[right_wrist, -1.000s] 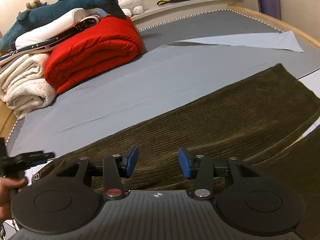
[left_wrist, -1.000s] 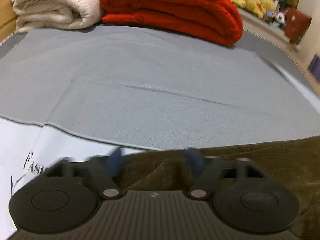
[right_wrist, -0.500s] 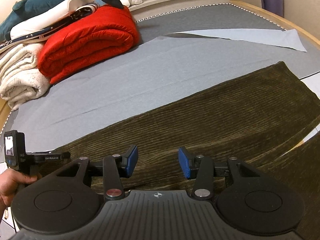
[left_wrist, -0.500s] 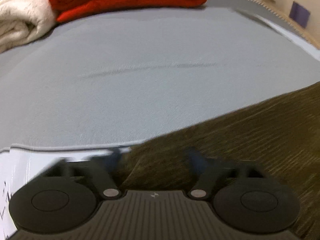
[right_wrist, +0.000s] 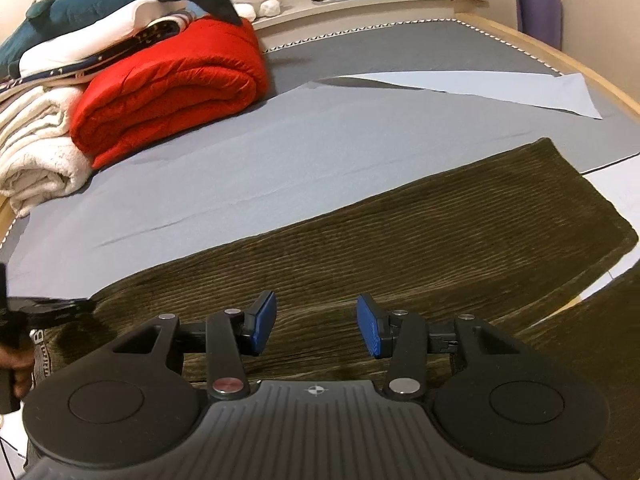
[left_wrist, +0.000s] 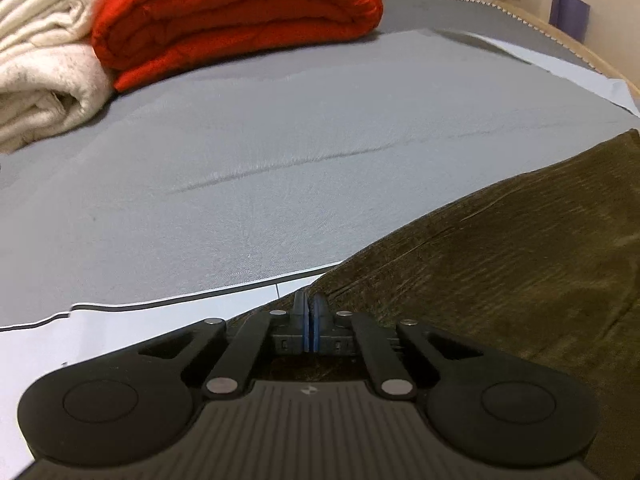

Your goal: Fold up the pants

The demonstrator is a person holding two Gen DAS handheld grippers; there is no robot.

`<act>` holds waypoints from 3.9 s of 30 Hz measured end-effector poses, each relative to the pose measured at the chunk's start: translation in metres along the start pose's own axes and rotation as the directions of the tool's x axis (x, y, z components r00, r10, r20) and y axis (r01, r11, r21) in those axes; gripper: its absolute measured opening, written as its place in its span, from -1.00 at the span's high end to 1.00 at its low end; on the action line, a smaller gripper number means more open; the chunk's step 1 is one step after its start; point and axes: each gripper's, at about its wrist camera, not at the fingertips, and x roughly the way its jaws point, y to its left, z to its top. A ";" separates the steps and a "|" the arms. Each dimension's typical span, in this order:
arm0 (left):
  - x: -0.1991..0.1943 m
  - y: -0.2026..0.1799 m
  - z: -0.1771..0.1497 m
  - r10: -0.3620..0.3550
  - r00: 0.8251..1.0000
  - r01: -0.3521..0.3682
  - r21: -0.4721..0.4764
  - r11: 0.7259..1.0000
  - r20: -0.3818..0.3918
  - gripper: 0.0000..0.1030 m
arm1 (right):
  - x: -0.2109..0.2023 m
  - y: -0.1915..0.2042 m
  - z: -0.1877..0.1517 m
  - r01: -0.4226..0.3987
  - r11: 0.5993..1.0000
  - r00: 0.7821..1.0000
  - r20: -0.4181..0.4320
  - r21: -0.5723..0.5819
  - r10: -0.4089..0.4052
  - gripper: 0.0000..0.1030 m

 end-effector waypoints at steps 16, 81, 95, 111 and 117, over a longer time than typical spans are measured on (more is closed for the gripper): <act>-0.177 -0.048 -0.119 -0.259 0.965 0.258 -0.020 0.966 -0.040 0.96 | -0.041 0.000 -0.011 -0.059 0.998 0.998 0.039 0.031 0.058 0.09; -0.071 0.050 -0.157 -0.163 0.937 -0.080 -0.643 0.762 -0.309 0.92 | 0.000 -0.196 0.058 0.059 0.853 0.978 0.141 0.518 -0.153 0.79; -0.088 0.049 -0.187 -0.400 0.897 0.171 -0.687 0.706 -0.188 -0.27 | -0.099 -0.230 -0.050 0.090 0.885 0.993 0.023 0.456 -0.112 0.81; -0.060 0.027 -0.158 -0.166 0.948 -0.027 -0.590 0.807 -0.270 0.91 | -0.093 -0.231 -0.040 0.069 0.914 0.995 0.041 0.400 -0.093 0.80; -0.134 0.047 -0.148 -0.137 0.989 0.087 -0.554 0.828 -0.049 0.94 | -0.117 -0.232 -0.046 0.028 0.918 0.993 0.091 0.395 -0.069 0.84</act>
